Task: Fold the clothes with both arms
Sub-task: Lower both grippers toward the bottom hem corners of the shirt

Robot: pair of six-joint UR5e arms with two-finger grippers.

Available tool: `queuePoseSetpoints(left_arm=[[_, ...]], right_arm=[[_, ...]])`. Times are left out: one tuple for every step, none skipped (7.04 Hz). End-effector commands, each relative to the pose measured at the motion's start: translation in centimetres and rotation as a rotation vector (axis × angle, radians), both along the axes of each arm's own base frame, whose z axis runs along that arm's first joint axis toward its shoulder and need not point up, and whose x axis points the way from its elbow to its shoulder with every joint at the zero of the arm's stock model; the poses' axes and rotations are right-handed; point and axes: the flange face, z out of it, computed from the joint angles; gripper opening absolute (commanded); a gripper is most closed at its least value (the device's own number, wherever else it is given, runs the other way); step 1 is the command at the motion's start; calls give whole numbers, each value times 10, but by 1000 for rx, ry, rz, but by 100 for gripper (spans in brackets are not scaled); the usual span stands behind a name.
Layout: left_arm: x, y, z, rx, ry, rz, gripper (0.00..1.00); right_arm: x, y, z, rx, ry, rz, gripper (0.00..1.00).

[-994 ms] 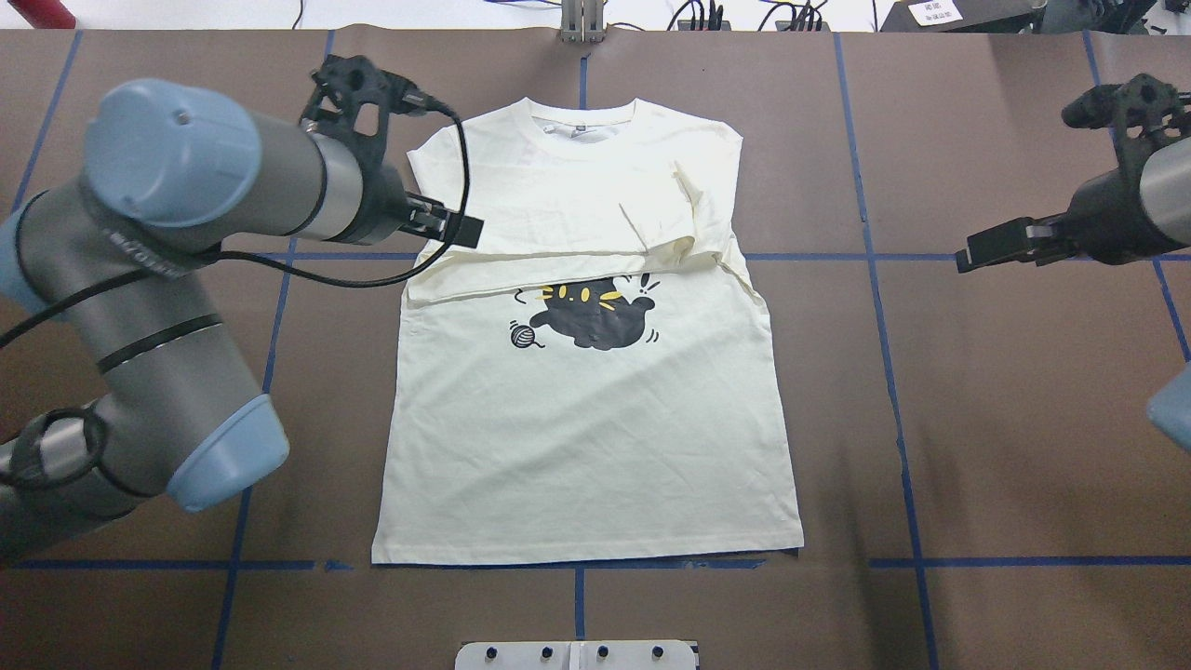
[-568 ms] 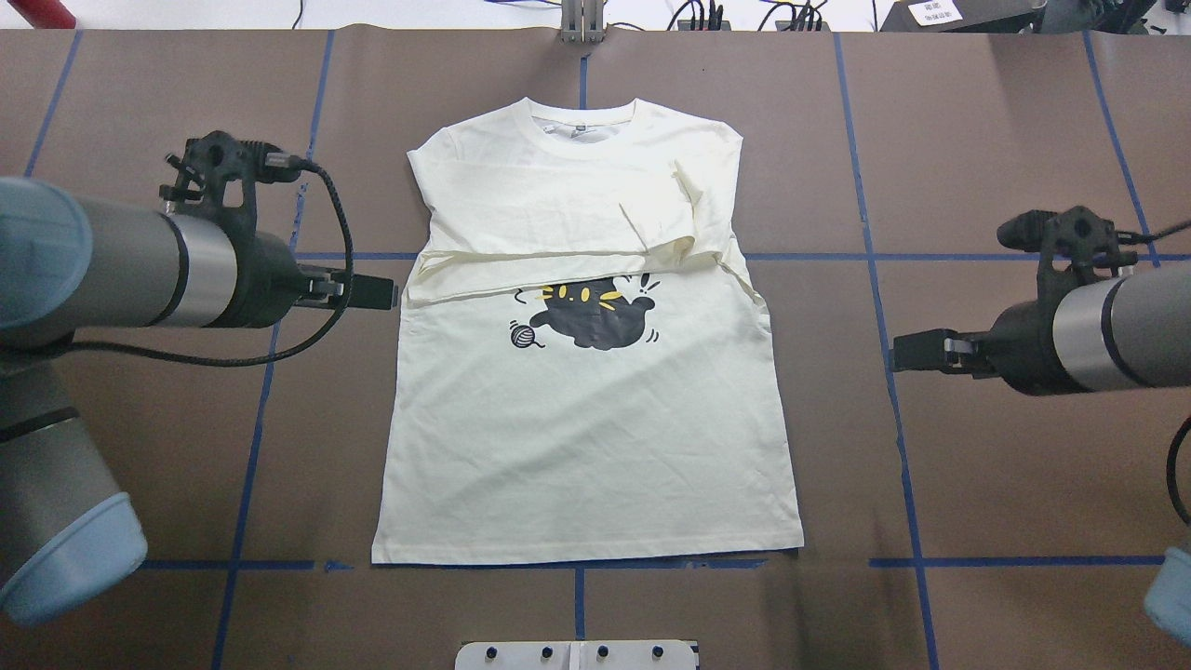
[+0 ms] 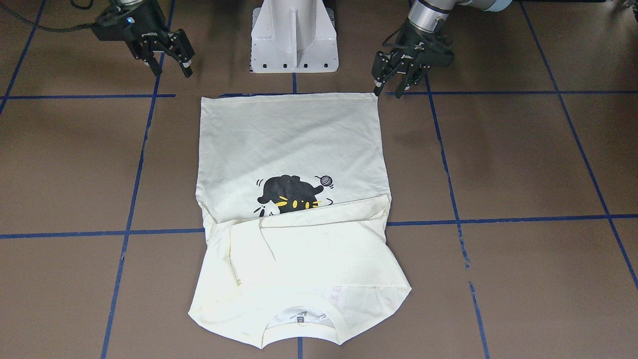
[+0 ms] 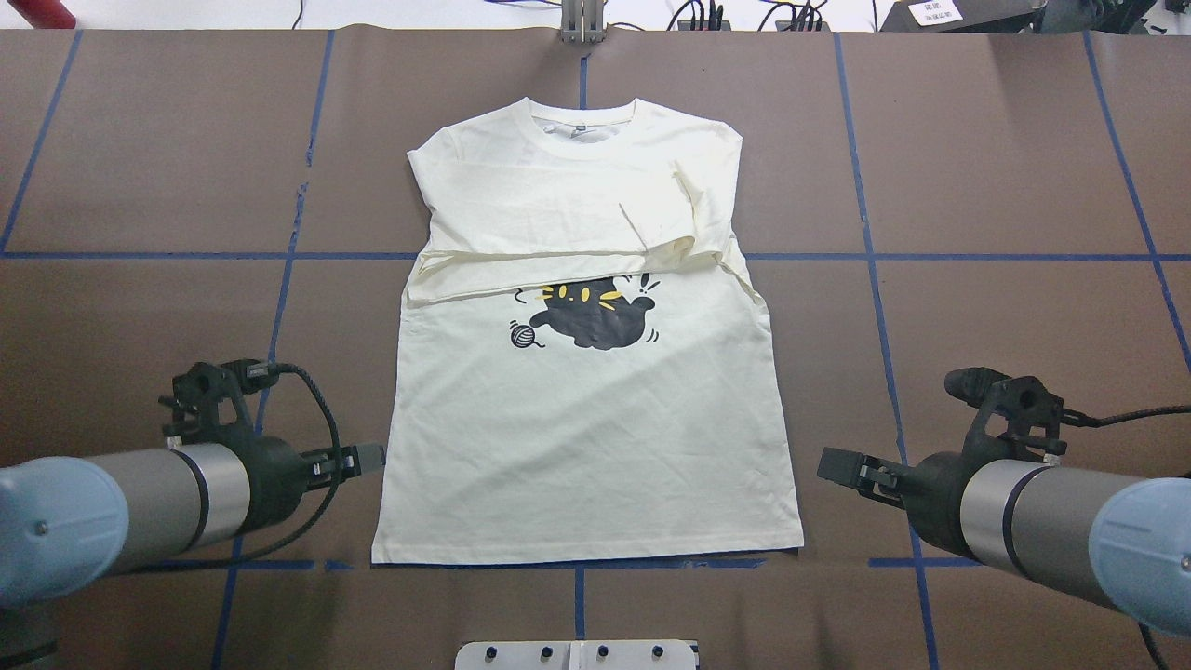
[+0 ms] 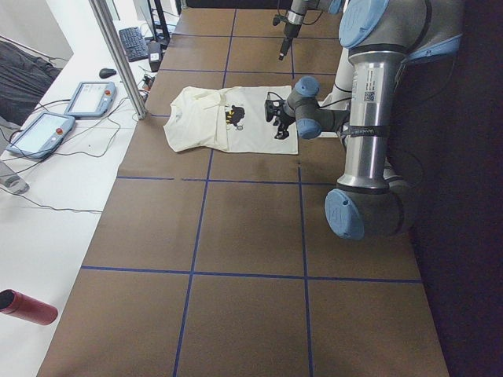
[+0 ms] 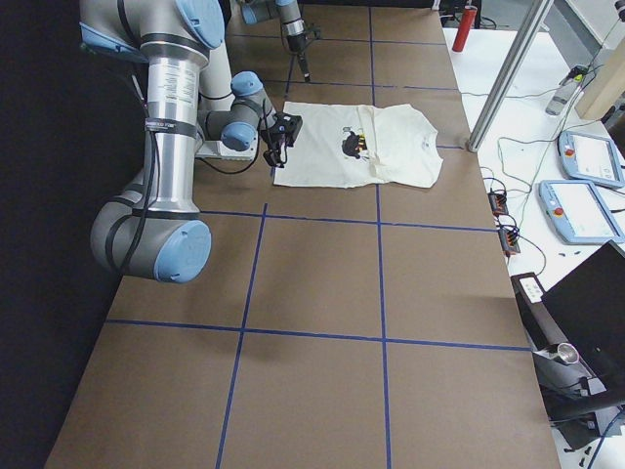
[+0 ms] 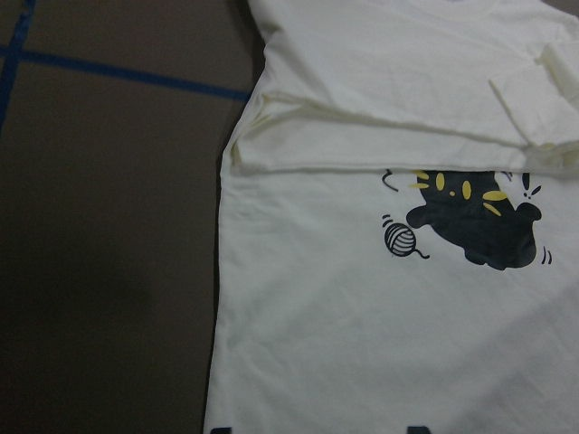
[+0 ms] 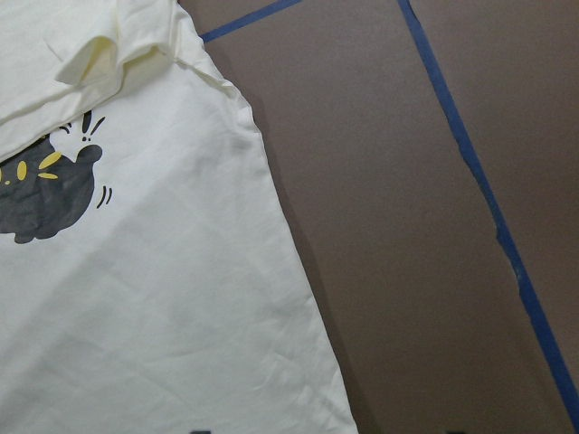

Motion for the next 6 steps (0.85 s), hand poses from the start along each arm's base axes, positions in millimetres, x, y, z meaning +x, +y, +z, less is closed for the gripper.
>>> queuePoseSetpoints(left_arm=[[42,40,38,-36,-66,-4,63],[54,41,48,-38,-88,2,61],[61,41,48,-36,-94,5,61],[64,43,49,-36,-97,12,60],[69,47,46,-34,-92,21,59],[76,53,47,-35,-96,36,56]], right_arm=[[-8,9,-5,3,-16,12,91],[-8,9,-5,3,-16,12,92],[-8,9,-5,3,-16,10,92],[-8,10,-5,3,-16,9,92],[-8,9,-5,4,-16,10,92],[-8,10,-6,2,-18,9,92]])
